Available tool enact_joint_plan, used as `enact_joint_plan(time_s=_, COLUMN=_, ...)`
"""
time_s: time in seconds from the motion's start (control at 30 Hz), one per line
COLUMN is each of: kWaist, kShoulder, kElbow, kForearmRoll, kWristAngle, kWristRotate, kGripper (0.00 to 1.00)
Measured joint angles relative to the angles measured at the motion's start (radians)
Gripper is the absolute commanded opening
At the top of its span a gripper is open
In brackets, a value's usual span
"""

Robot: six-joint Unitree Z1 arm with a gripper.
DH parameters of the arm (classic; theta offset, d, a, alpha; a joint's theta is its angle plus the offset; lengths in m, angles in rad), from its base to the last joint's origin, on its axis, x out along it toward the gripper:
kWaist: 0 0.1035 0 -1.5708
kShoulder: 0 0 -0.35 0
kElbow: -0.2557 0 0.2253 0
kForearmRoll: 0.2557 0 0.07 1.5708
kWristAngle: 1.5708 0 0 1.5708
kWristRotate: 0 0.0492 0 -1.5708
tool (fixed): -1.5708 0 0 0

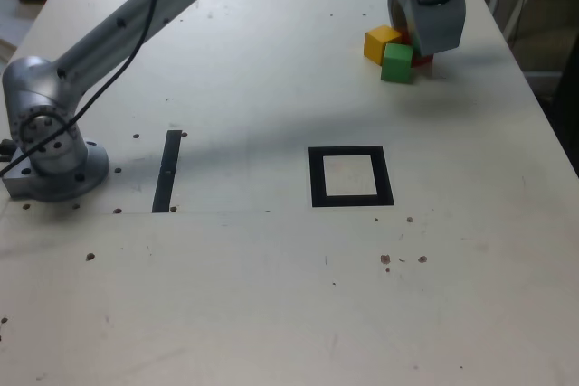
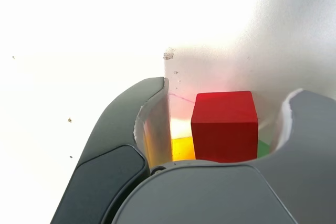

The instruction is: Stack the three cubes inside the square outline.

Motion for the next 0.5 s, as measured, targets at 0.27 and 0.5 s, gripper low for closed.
enact_joint_plan(time_s=0.27, kWaist=0.007, kShoulder=0.0, kElbow=-0.006, kForearmRoll=0.015, kWristAngle=-0.021, kWristRotate=0.026, kGripper=0.57)
enact_joint_plan(time_s=0.5, kWaist=0.017, kShoulder=0.001, kElbow=-0.016, kForearmRoll=0.023, kWristAngle=-0.058, kWristRotate=0.034, kGripper=0.48)
